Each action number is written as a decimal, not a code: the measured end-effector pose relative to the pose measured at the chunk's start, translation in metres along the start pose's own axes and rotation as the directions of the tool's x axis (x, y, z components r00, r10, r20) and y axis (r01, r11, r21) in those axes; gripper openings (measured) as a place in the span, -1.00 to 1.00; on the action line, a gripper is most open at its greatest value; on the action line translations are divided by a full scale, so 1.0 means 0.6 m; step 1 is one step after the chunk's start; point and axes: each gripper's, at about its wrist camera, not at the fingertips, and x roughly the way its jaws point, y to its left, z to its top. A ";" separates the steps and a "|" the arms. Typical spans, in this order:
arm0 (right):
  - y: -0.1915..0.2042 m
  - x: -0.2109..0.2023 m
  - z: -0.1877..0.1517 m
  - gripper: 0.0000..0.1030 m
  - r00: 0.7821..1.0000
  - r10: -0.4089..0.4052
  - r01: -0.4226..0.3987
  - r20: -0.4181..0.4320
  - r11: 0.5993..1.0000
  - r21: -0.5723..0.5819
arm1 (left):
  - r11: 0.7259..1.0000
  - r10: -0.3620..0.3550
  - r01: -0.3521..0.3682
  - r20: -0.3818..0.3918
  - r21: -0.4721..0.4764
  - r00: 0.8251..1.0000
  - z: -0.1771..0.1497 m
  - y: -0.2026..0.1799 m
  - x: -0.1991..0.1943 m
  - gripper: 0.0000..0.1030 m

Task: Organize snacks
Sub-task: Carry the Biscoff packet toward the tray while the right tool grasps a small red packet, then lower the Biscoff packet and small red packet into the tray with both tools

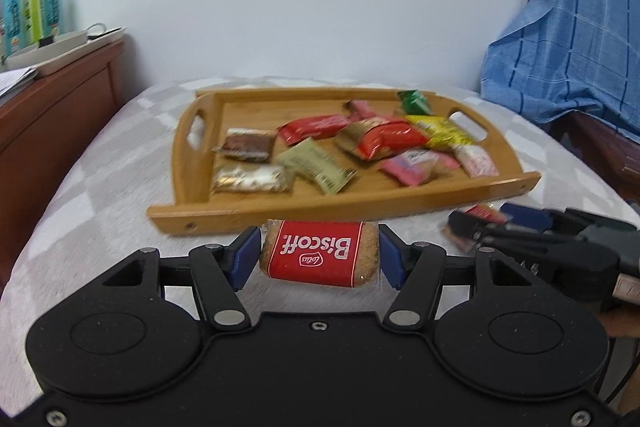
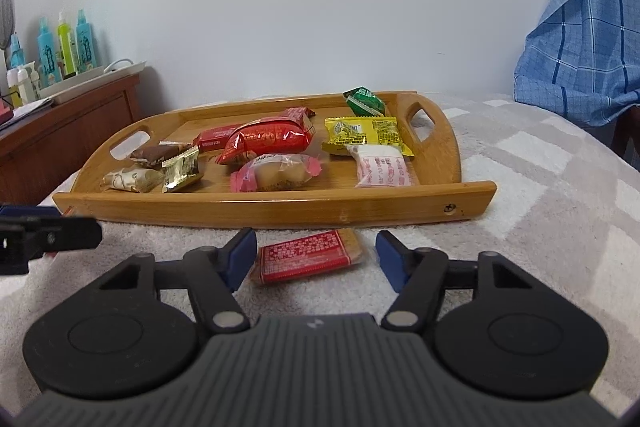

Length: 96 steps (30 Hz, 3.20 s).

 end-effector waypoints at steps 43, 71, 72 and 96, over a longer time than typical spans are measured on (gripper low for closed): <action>0.051 0.001 -0.017 -0.53 1.000 0.019 -0.018 0.015 0.995 -0.103 | 1.000 -0.007 0.007 0.042 0.011 0.999 0.091 0.009 0.054 0.16; 0.048 -0.080 0.094 -0.85 0.993 0.085 -0.092 0.079 0.992 0.088 | 0.999 -0.025 0.029 0.092 -0.037 0.995 0.103 0.036 0.003 0.15; 0.048 -0.082 0.107 -0.85 0.991 0.099 -0.108 0.088 0.988 0.108 | 0.998 -0.029 0.034 0.093 -0.049 0.995 0.106 0.040 0.002 0.16; -0.029 0.116 0.223 -0.84 0.982 0.172 -0.185 0.076 0.956 0.227 | 0.996 0.027 -0.021 0.067 -0.085 0.997 0.239 0.028 0.156 0.15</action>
